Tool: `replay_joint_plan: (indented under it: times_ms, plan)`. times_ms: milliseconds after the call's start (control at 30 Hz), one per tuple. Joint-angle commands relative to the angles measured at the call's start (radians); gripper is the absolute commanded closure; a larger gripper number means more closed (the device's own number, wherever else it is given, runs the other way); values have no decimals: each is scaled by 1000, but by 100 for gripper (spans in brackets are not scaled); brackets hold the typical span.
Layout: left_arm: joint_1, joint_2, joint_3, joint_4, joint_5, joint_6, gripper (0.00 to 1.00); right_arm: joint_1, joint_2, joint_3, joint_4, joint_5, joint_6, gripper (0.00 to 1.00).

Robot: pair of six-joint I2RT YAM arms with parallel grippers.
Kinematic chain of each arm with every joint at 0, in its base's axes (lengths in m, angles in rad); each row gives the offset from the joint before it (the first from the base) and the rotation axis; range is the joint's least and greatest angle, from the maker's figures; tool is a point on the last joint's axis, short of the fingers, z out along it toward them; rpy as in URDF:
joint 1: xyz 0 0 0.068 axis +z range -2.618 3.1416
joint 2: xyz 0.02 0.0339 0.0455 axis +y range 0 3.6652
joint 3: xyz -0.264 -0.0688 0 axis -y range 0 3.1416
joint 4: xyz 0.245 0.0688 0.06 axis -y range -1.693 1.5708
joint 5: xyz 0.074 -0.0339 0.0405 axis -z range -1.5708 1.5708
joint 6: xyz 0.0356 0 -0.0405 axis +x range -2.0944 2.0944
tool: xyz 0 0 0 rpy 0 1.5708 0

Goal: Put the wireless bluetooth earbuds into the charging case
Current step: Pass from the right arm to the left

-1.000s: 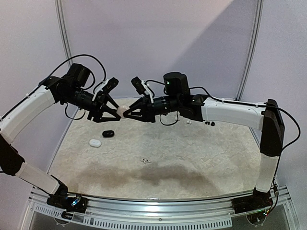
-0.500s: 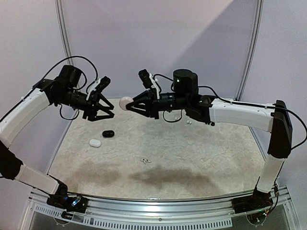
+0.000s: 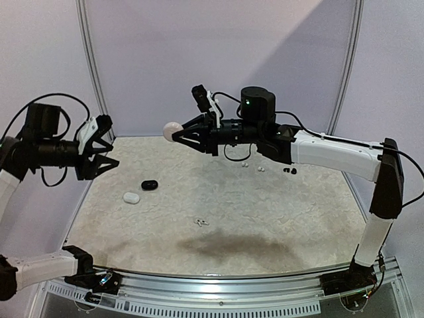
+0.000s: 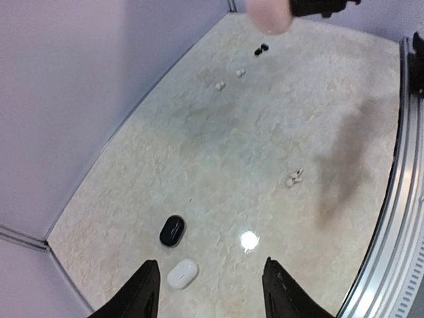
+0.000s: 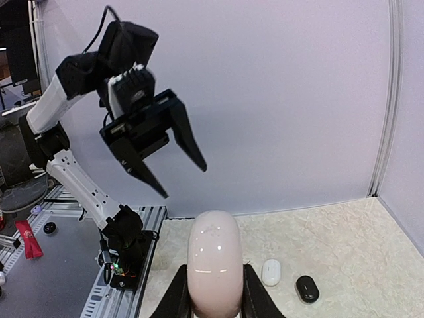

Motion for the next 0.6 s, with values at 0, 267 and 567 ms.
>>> replay_joint_plan:
  times_ms: [0,267,567]
  plan:
    - [-7,-135,-275,345,186,-134,46,7,14,17,22,12,10,100]
    - [-108,-143,-663,1172,225,-473,41,28,40,29,-17,80,-46,100]
    - [-129,-146,-835,1473,399,-611,27,72,117,77,-79,35,-168,100]
